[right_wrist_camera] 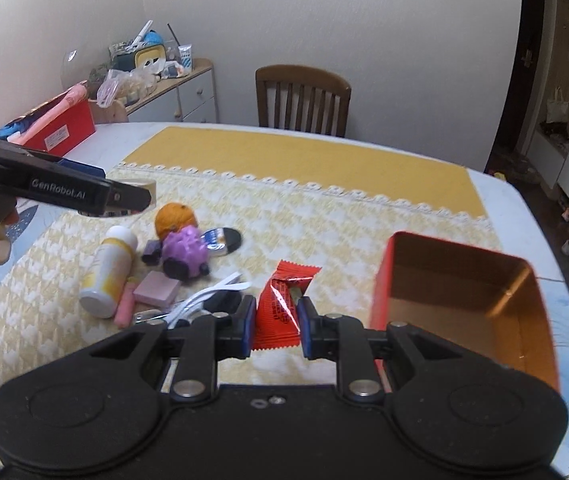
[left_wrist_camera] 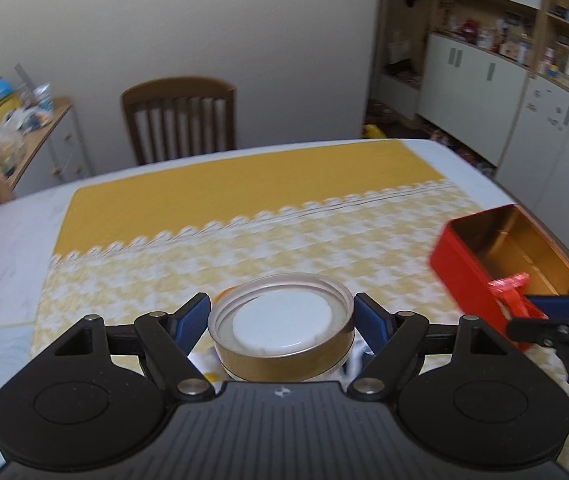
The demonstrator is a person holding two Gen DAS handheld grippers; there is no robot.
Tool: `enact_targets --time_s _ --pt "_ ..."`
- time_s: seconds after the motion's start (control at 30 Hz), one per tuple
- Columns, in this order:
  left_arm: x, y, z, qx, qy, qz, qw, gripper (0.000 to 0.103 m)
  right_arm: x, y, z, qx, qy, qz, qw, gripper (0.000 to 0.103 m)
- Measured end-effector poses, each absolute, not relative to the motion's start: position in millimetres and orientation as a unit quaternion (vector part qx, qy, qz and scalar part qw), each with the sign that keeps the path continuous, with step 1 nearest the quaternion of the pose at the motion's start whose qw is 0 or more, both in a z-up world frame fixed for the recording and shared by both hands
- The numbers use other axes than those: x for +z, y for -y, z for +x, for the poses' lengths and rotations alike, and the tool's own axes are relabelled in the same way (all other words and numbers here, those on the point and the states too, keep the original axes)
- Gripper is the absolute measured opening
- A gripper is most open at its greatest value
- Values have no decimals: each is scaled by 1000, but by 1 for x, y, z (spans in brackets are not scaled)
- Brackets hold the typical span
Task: Organize rigid objects
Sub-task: 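Carry both into the red box and release the tin and candy packet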
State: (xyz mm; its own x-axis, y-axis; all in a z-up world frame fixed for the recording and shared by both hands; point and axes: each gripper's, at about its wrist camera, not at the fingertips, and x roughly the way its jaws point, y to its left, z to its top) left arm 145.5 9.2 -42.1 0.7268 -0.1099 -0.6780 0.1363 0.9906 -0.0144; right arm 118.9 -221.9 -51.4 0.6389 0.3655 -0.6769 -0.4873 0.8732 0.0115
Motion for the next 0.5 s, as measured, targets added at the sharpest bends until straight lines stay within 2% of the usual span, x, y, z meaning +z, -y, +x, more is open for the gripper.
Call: enact_targets --time_s 0.5 --pt "-25 122 157 -169 -337 72 923 78 -44 303 127 199 -342 -69 916 21"
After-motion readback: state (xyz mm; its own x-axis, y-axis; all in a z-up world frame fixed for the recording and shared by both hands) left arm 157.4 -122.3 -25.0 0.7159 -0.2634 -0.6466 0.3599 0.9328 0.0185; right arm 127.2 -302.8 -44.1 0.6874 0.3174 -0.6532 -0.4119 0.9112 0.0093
